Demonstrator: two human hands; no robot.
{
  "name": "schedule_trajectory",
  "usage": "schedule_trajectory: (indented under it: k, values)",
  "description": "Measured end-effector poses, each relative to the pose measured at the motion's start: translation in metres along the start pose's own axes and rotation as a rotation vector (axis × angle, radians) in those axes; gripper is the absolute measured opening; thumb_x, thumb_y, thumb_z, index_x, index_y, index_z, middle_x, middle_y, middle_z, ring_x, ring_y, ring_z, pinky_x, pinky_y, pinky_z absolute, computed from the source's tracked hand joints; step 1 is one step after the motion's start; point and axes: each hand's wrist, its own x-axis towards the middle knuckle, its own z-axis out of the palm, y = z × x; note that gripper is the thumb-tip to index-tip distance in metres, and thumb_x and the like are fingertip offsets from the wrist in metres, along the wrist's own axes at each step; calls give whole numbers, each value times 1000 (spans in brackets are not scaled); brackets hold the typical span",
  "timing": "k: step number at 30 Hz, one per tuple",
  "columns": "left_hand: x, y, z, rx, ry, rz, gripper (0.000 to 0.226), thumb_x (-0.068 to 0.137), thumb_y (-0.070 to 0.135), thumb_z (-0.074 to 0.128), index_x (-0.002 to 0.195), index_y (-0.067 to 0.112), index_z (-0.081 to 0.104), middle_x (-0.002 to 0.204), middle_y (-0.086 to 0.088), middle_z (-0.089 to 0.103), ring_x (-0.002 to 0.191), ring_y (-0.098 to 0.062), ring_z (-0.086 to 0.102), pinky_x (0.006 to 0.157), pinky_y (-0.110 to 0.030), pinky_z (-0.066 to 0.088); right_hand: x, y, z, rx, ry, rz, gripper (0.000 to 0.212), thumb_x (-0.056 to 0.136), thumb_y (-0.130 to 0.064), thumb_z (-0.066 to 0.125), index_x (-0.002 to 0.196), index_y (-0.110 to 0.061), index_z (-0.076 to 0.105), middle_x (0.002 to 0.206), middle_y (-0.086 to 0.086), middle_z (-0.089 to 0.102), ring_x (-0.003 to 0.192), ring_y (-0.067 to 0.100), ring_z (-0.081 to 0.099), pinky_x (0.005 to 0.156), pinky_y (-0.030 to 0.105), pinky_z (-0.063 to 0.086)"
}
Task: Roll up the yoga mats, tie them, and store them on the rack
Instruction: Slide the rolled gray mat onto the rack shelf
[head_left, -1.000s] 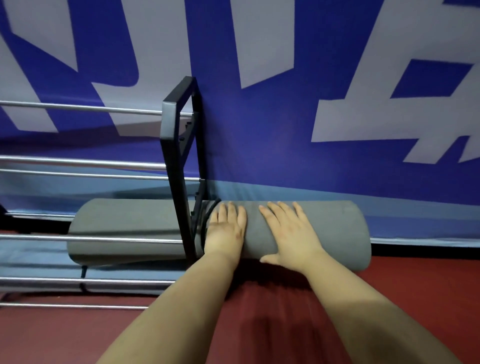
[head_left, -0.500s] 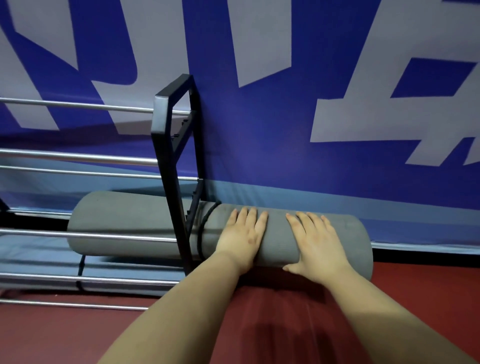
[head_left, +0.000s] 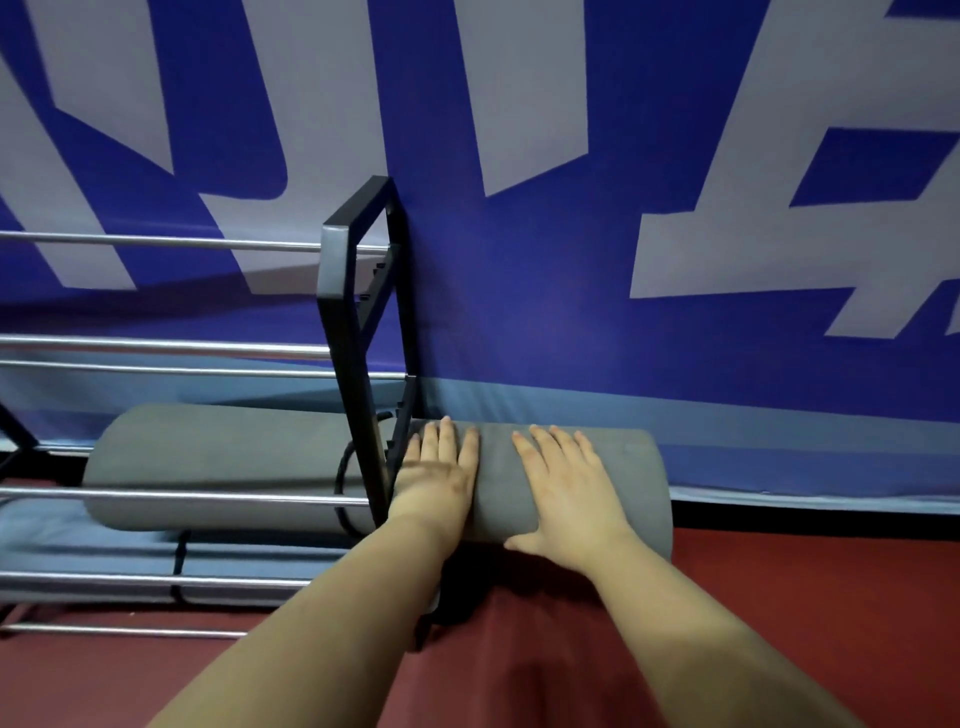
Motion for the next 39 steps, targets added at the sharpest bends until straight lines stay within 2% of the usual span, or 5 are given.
schedule_trajectory:
  k: [4, 11, 18, 32, 39]
  values:
    - [1, 2, 0, -78, -32, -4, 88, 92, 20, 50, 148, 10, -17, 154, -24, -14, 144, -37, -7, 117, -45, 6, -13, 39, 0, -43, -31, -7, 125, 37, -91, 50, 132, -9, 52, 127, 14, 59, 119, 33, 56, 100, 57, 34]
    - [6, 29, 0, -155, 54, 196, 134, 64, 52, 79, 147, 16, -19, 156, -15, -15, 144, -33, -11, 117, -51, -1, -24, 61, -5, -70, -138, 66, 139, 54, -83, 61, 149, -18, -17, 158, 10, -2, 146, 27, -1, 117, 48, -2]
    - [2, 34, 0, -86, 64, 141, 107, 79, 34, 68, 148, 10, -10, 154, -21, -1, 142, -38, 0, 113, -56, 1, -25, 51, 14, -65, -52, 116, 131, 20, -78, 74, 129, -8, 54, 121, 16, 60, 112, 36, 58, 92, 57, 45]
    - [6, -1, 8, 60, -4, -103, 76, 98, 30, 37, 146, 0, -14, 153, -30, -7, 143, -40, -2, 115, -46, -6, 18, -26, 9, 25, 4, 115, 120, 61, -64, 73, 151, -14, 11, 156, 14, 16, 144, 30, 13, 114, 54, 4]
    - [5, 4, 4, -65, -31, -15, 106, 86, 48, 58, 146, 2, -17, 154, -26, -12, 143, -39, -8, 117, -44, -1, 12, -15, 20, 74, 50, 53, 127, 16, -76, 75, 122, -8, 61, 119, 15, 64, 112, 33, 60, 96, 55, 41]
